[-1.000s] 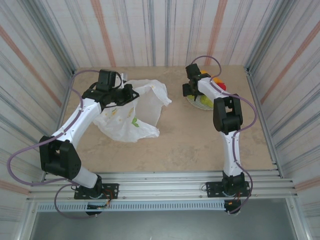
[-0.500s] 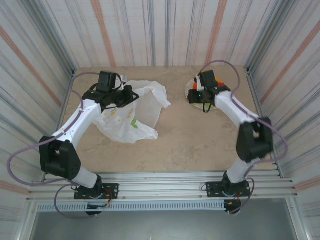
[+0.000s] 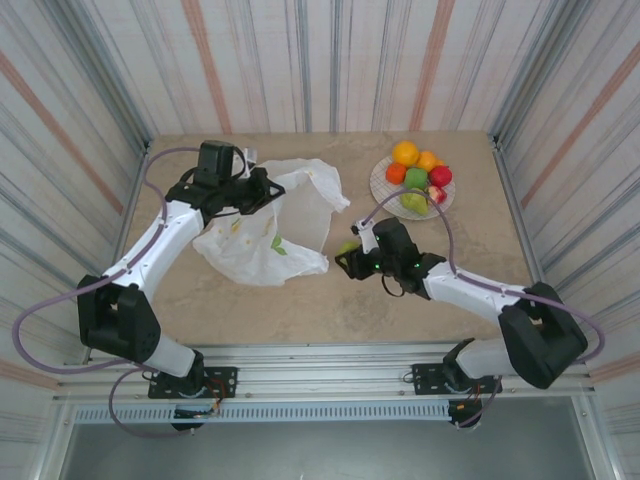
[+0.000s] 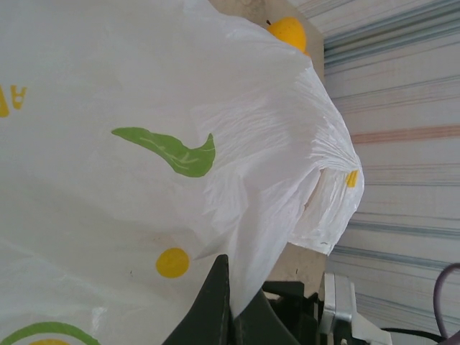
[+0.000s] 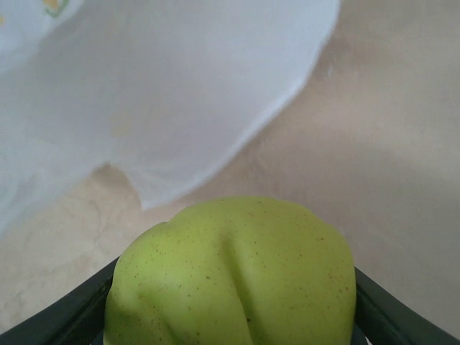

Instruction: Place the fruits into the plastic bag

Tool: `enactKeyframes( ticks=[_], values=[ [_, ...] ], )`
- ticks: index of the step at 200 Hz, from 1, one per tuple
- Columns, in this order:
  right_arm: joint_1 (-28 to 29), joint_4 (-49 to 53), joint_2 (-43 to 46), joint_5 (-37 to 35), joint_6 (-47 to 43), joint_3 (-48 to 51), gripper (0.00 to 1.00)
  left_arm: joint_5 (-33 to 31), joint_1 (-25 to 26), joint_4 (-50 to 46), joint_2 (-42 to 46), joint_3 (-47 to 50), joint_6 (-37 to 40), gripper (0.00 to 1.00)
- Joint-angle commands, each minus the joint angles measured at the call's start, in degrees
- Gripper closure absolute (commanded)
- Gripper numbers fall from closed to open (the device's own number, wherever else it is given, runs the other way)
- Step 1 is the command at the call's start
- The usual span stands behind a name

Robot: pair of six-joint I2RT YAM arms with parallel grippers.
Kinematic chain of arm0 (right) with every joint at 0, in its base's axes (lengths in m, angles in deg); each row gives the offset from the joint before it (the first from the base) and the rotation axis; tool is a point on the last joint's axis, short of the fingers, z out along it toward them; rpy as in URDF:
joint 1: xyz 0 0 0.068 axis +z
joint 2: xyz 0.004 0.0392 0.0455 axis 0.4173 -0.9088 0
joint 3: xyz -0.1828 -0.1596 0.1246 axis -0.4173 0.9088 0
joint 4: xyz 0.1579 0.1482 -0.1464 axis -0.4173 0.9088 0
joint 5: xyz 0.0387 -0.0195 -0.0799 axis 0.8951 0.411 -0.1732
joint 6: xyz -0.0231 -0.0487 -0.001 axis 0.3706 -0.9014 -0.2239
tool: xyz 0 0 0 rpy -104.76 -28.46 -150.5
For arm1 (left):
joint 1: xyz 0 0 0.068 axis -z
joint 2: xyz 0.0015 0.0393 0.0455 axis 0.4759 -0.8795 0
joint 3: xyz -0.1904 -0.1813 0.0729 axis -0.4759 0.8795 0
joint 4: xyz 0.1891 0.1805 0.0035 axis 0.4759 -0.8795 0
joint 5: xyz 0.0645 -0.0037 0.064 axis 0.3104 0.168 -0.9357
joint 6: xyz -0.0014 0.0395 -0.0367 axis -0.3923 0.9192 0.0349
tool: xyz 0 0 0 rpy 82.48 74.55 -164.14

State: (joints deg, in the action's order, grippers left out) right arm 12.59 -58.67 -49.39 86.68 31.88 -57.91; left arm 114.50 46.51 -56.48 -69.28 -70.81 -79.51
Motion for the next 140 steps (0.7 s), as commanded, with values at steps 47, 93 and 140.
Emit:
enactKeyframes(
  ticks=[47, 93, 140],
  values=[
    [1.42, -23.11, -14.29, -2.96, -3.83, -4.83, 0.41, 1.33, 2.98, -0.79, 0.79, -2.68, -0.77, 1.0],
    [3.98, -30.92, -20.37, -4.46, -0.98, -7.65, 0.39, 2.37, 5.1, 0.34, -1.09, -3.1, -2.5, 1.0],
    [5.43, -27.19, -21.61, -18.42, 13.36, -10.72, 0.37, 0.77, 8.02, 3.18, -1.88, -2.53, -5.56, 1.0]
  ],
)
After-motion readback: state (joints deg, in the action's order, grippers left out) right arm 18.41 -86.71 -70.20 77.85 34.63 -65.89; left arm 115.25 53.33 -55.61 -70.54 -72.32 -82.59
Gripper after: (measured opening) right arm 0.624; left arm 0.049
